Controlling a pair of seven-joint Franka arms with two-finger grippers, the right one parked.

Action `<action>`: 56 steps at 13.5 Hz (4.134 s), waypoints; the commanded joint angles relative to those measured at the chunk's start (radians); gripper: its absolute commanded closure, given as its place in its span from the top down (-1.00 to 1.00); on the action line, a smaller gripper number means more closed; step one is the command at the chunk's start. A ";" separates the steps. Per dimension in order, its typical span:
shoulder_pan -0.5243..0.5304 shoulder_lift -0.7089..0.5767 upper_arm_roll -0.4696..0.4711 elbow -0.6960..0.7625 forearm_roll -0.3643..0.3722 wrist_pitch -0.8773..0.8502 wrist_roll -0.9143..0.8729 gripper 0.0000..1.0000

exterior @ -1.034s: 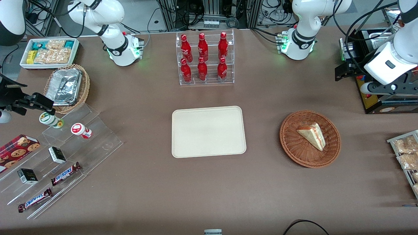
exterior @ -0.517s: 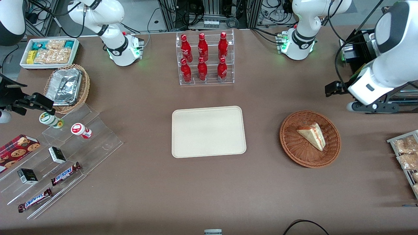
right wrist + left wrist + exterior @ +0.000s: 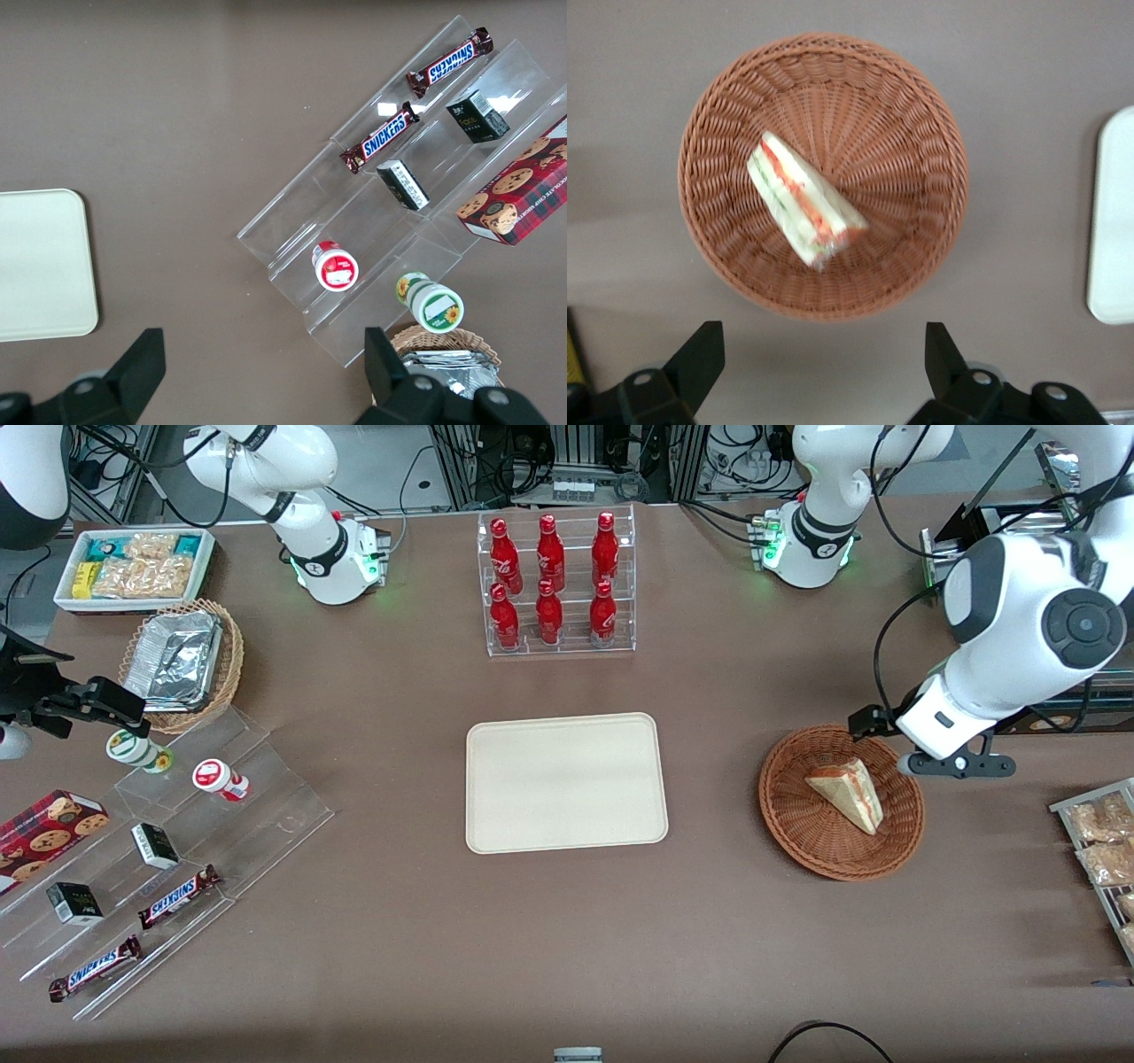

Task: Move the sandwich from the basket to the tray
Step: 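Lower the open left gripper and close it on the wrapped sandwich, then lift the sandwich out of the basket with the left gripper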

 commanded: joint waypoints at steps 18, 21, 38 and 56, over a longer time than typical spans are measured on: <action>0.007 0.165 0.000 -0.113 0.013 0.334 -0.957 1.00; 0.007 0.189 0.000 -0.119 0.031 0.332 -0.957 1.00; 0.011 0.258 0.000 -0.110 0.084 0.314 -0.972 -1.00; -0.029 0.274 -0.311 0.223 0.051 -0.121 -0.719 -1.00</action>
